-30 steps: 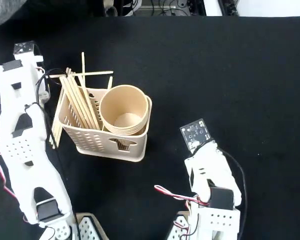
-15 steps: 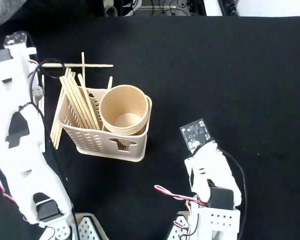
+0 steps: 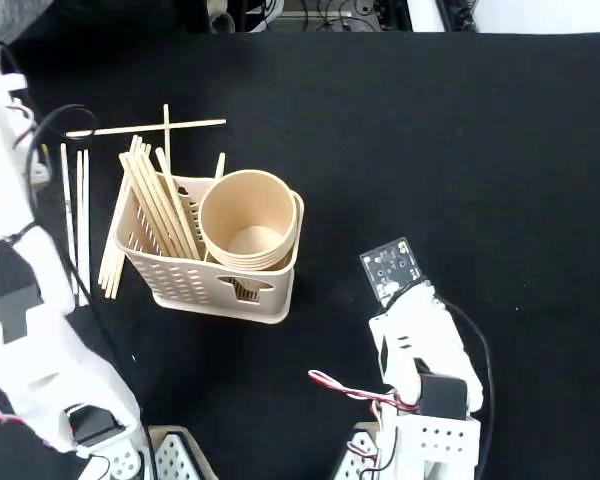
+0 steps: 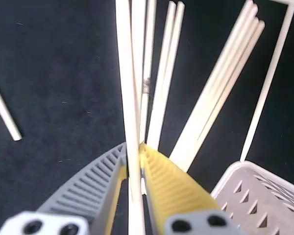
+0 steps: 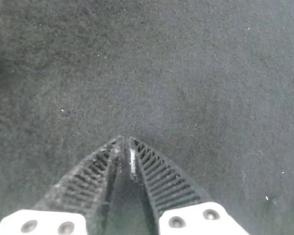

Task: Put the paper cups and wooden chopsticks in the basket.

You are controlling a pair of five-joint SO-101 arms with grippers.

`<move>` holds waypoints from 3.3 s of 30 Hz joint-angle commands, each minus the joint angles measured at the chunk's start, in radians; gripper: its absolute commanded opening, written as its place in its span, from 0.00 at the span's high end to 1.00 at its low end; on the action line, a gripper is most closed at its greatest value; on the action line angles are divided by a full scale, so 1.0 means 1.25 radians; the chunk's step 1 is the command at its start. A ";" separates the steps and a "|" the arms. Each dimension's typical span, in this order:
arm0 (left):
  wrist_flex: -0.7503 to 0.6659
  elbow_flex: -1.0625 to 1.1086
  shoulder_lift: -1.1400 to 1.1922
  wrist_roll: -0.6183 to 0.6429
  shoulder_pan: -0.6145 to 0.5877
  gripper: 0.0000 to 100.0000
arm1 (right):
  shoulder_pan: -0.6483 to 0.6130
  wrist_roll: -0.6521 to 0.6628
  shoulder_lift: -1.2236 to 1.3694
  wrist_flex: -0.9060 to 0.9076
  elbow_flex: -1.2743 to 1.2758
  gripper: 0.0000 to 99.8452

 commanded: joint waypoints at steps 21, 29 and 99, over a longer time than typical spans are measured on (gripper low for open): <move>-0.833 1.124 -1.275 0.000 0.118 0.97 | 0.009 0.006 -0.056 0.004 -0.002 0.99; -1.027 1.304 -1.569 0.000 0.273 0.97 | 0.009 0.006 -0.056 0.004 -0.002 0.99; -0.238 1.005 -0.730 0.260 -0.111 0.78 | 0.009 0.006 -0.056 0.004 -0.002 0.99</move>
